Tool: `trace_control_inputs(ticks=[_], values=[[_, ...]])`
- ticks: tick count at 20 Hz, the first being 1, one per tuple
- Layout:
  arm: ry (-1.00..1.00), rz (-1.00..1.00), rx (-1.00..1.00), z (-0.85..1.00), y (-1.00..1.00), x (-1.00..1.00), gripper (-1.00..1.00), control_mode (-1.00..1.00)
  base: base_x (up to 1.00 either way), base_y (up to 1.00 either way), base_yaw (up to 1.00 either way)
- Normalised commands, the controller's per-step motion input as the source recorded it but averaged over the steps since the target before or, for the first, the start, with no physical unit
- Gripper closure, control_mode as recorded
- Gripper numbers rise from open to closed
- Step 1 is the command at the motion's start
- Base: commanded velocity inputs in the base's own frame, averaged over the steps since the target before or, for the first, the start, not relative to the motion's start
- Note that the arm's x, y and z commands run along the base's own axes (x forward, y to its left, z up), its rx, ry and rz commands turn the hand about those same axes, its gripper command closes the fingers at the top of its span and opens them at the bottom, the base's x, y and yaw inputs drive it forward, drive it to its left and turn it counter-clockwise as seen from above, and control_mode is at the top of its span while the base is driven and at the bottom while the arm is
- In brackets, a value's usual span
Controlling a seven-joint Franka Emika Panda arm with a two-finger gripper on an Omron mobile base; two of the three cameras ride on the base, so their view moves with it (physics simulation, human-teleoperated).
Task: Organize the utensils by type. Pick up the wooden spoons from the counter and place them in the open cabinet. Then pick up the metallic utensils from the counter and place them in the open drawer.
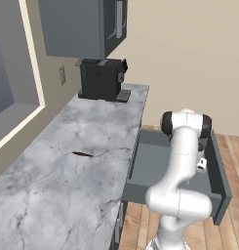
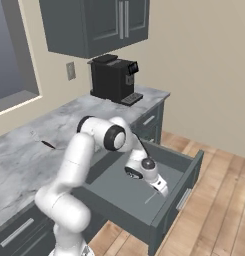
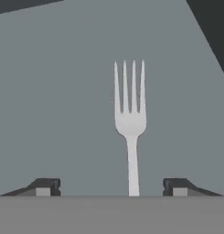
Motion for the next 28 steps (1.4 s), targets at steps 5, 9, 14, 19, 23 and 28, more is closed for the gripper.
trace_control_inputs(ticks=[5, 9, 14, 19, 23, 28], values=[[-0.12, 0.04, 0.08, 0.88, 0.00, -0.15, -1.00, -1.00, 0.00, 0.00, 0.00], [-0.20, 0.02, 0.00, 0.91, 0.00, -0.35, -1.00, -1.00, 0.00, 0.00, 0.00], [-0.02, 0.03, -0.02, 0.72, 0.06, -0.05, -1.00, -1.00, 0.00, 0.00, 0.00], [0.00, -0.03, 0.03, 0.82, 0.00, -0.07, -1.00, -1.00, 0.00, 0.00, 0.00], [0.01, 0.00, 0.05, 1.00, 0.00, -0.16, -1.00, -1.00, 0.00, 0.00, 0.00], [0.10, 0.00, 0.00, 1.00, 0.00, -0.25, -1.00, -1.00, 0.00, 0.00, 0.00]])
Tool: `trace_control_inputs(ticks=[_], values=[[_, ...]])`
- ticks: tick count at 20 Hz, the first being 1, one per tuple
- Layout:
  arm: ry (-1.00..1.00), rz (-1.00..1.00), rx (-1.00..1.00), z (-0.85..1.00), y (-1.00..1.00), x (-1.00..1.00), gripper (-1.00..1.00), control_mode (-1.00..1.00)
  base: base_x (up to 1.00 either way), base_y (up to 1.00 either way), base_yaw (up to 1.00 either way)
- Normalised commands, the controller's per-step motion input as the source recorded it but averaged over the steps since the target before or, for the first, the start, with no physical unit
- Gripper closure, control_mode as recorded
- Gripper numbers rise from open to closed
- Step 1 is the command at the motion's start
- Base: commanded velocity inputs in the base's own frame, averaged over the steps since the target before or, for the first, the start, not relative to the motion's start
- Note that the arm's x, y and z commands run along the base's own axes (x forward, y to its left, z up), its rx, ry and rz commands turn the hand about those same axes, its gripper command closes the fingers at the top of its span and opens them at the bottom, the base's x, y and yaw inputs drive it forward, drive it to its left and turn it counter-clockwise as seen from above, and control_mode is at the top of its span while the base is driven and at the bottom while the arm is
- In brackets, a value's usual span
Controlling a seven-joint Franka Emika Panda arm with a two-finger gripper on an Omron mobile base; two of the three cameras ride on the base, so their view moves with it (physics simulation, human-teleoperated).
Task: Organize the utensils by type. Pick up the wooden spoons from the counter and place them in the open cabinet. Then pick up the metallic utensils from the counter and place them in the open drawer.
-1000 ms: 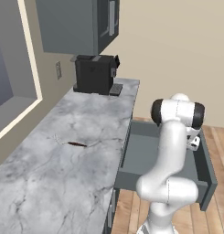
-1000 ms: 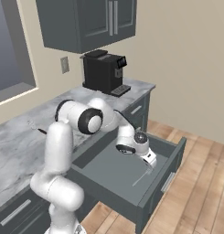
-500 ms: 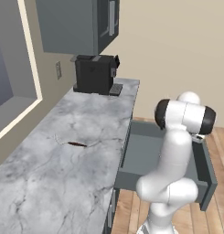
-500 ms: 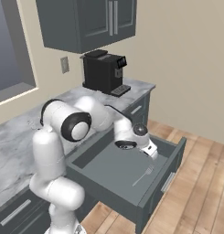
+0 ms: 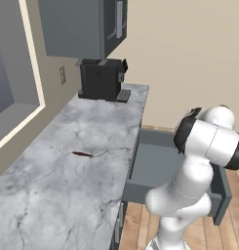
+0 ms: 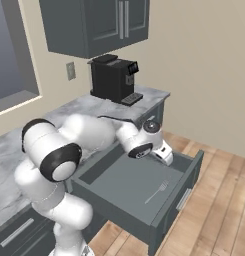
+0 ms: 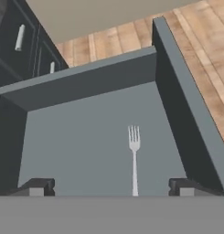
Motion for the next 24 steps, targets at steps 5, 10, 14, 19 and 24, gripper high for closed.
trace_control_inputs(ticks=[5, 10, 14, 19, 24], values=[[0.14, 0.00, -0.09, 0.96, 0.00, -0.37, -1.00, -1.00, 0.00, 0.00, 0.00], [0.19, 0.04, -0.13, 0.68, 0.00, -0.62, -1.00, -1.00, 0.00, 0.00, 0.00], [-0.02, 0.02, -0.02, 0.13, 0.11, -0.99, -1.00, -1.00, 0.00, 0.00, 0.00], [-0.19, 0.00, 0.00, 0.18, 0.27, -1.00, -1.00, -1.00, 0.00, 0.00, 0.00], [-0.22, 0.03, -0.01, 0.36, 0.66, -0.65, -1.00, -1.00, 0.00, 0.00, 0.00]])
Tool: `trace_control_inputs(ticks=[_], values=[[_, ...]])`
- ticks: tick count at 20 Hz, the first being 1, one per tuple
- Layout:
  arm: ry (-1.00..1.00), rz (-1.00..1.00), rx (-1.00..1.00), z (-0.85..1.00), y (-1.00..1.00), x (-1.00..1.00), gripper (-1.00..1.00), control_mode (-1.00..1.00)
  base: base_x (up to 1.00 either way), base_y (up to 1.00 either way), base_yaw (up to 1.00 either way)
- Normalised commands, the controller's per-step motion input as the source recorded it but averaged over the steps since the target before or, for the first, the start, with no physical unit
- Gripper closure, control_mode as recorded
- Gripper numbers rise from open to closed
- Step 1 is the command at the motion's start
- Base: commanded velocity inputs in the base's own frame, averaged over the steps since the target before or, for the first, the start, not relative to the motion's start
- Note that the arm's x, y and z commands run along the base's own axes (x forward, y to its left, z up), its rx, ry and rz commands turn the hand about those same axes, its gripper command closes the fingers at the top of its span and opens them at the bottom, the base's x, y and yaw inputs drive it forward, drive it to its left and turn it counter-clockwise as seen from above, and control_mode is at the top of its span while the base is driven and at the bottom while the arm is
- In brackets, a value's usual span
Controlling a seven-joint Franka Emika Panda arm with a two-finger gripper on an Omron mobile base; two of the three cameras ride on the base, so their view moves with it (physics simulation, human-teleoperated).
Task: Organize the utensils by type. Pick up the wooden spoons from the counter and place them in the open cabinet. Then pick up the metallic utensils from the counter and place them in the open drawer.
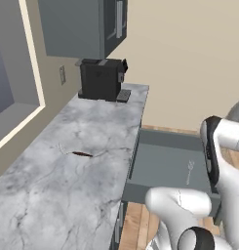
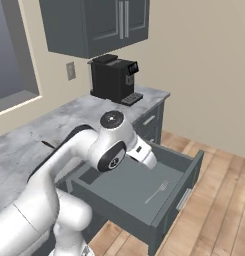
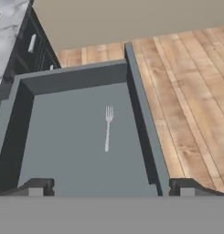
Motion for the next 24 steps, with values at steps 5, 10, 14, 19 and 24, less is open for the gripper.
trace_control_inputs(ticks=[5, 10, 14, 19, 24], values=[[-0.08, 0.15, -0.10, 0.43, 0.90, -0.27, -1.00, -1.00, 0.00, 0.00, 0.00], [0.00, 0.29, -0.15, 0.55, 0.76, -0.11, -1.00, -1.00, 0.00, 0.00, 0.00], [0.02, 0.42, -0.17, 0.50, 0.63, -0.13, -1.00, -1.00, 0.00, 0.00, 0.00], [-0.03, 0.36, -0.09, 0.36, 0.78, -0.04, -1.00, -1.00, 0.00, 0.00, 0.00], [-0.02, 0.29, -0.18, 0.18, 0.99, 0.00, -1.00, -1.00, 0.00, 0.00, 0.00]])
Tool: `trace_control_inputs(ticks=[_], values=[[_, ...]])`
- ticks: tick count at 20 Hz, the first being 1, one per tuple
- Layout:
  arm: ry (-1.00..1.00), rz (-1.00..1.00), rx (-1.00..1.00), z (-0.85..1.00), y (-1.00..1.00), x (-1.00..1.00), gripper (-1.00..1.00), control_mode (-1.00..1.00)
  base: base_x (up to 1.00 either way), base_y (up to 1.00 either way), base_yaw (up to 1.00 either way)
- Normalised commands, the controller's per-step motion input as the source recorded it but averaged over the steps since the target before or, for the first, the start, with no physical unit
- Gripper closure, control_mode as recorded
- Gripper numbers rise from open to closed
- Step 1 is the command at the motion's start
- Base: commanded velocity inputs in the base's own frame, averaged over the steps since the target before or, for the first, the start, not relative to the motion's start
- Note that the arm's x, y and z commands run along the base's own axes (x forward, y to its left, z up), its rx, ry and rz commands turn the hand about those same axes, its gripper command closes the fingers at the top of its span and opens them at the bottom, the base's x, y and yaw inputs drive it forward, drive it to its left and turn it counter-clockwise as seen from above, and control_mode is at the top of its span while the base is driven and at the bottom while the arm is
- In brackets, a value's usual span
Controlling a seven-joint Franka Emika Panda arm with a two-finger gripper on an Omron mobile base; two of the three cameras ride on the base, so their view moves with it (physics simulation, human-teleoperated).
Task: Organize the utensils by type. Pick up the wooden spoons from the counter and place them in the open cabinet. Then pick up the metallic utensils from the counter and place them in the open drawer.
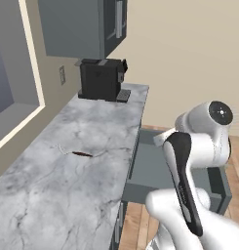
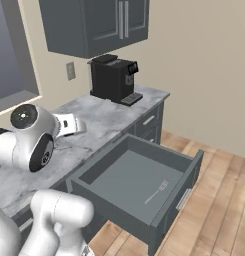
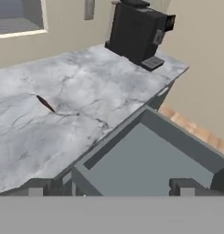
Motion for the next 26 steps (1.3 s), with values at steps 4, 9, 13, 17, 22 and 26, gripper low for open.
trace_control_inputs(ticks=[4, 9, 13, 17, 22, 26], values=[[0.00, 0.25, -0.24, 0.01, 0.92, 0.03, -1.00, -1.00, 0.00, 0.00, 0.00], [0.00, 0.21, -0.13, 0.00, 0.67, 0.19, -1.00, -1.00, 0.00, 0.00, 0.00], [0.00, 0.09, -0.05, 0.00, 0.56, 0.16, -1.00, -1.00, 0.00, 0.00, 0.00], [0.02, 0.06, -0.06, -0.05, 0.49, 0.28, -1.00, -1.00, 0.00, 0.00, 0.00], [0.11, 0.08, -0.10, -0.15, 0.57, 0.34, -1.00, -1.00, 0.00, 0.00, 0.00], [0.12, 0.07, -0.08, -0.21, 0.46, 0.30, -1.00, -1.00, 0.00, 0.00, 0.00]])
